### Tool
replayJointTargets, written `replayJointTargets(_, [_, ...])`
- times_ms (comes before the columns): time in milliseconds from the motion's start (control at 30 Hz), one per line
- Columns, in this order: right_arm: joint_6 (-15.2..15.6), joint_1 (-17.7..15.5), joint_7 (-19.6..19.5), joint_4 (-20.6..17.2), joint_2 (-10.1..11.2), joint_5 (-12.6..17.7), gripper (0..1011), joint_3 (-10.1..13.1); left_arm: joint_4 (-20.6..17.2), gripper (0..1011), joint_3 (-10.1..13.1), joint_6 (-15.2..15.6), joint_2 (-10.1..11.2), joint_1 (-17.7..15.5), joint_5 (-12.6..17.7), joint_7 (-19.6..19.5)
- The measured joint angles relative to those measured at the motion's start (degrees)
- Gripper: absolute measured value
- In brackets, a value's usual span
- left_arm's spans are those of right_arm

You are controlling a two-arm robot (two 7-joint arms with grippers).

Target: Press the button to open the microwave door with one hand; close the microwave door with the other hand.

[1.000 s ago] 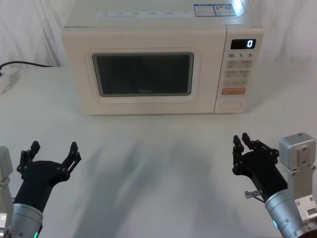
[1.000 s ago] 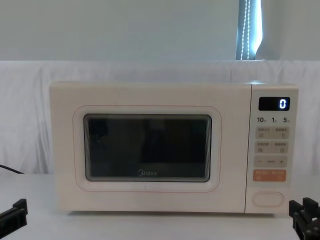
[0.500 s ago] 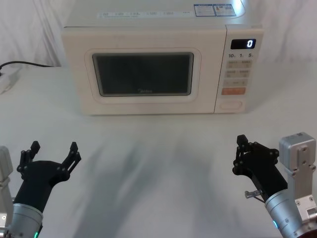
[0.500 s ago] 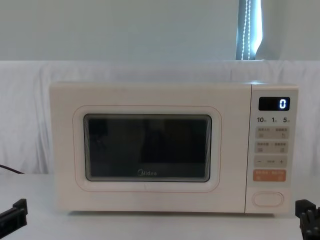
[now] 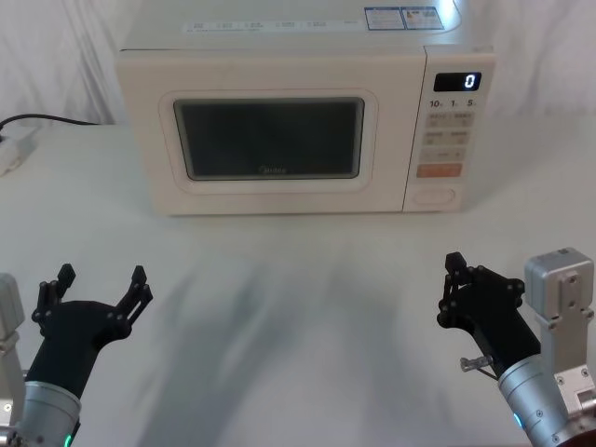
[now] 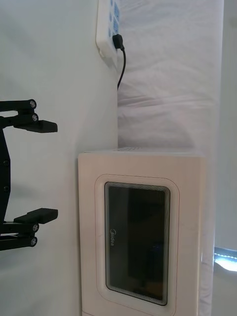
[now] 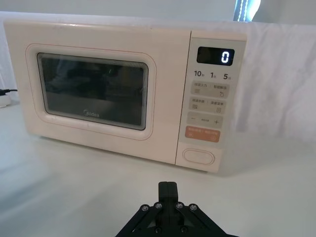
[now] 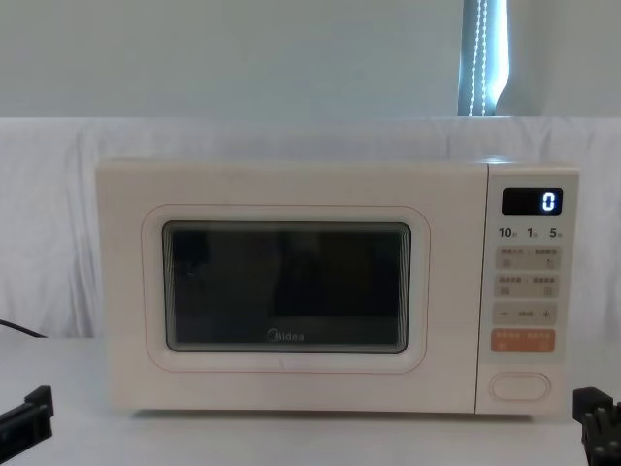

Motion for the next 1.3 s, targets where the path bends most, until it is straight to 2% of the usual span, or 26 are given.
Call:
replayJointTargets(300, [0.0,0.2,0.3,0.2,-0.2,0.0,0,0.1,0.0,1001,0.0,0.0,0.0,0.0,0.0,0.0])
replayJointTargets(567, [0.6,3.1,2.3,3.7,-2.1,0.3,0,1.3,0.0,1001,0.0,0.0,0.0,0.0,0.0,0.0])
replayJointTargets(867, [2.6,8.6,5.1,9.1,-4.0,0.6,0,2.5,0.0,1001,0.0,0.0,0.0,0.0,0.0,0.0])
replayJointTargets(1000, [3.2,11.6,6.3,12.6,-5.0,0.5,0,3.1,0.0,1001,0.0,0.0,0.0,0.0,0.0,0.0])
replayJointTargets(1267, [3.1,17.3,7.7,20.1,-6.6,0.5,0,4.0,0.0,1001,0.0,0.0,0.0,0.0,0.0,0.0])
replayJointTargets(1300, [3.1,17.3,7.7,20.1,-6.6,0.5,0,4.0,0.0,1001,0.0,0.0,0.0,0.0,0.0,0.0])
